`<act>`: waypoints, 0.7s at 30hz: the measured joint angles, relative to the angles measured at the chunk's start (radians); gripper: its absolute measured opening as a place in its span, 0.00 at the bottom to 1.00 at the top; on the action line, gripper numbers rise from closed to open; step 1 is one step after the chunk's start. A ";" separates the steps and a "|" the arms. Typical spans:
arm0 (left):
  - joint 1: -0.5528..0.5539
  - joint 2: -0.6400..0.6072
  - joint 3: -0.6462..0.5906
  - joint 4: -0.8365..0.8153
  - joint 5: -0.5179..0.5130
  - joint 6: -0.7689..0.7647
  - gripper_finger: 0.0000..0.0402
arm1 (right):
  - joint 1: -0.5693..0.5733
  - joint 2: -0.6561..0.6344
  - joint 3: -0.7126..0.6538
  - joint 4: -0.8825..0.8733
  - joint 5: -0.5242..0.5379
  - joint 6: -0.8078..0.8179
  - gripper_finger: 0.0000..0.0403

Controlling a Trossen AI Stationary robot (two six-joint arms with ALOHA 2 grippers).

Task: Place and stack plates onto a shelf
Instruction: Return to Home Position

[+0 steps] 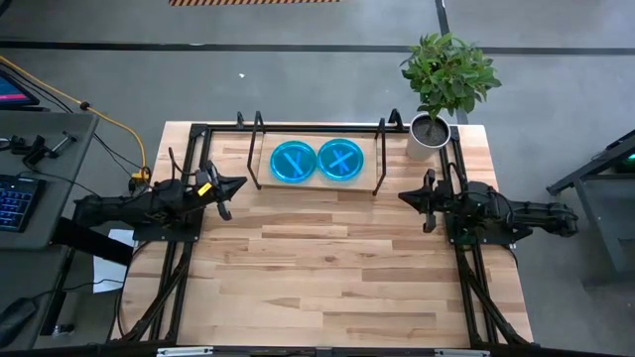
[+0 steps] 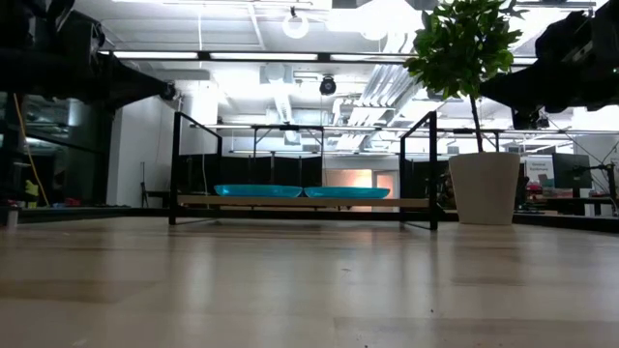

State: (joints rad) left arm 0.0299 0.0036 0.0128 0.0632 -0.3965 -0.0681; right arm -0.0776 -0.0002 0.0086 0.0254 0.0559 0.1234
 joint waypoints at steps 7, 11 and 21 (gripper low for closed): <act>0.000 0.000 0.000 0.000 0.000 0.000 0.00 | 0.000 0.000 0.000 0.000 0.000 0.000 0.01; 0.001 0.000 0.000 0.001 0.000 0.000 0.00 | 0.000 0.000 0.000 0.000 0.000 0.000 0.01; 0.001 0.000 0.000 0.001 0.000 0.000 0.00 | -0.006 0.003 0.000 0.000 0.000 0.000 0.01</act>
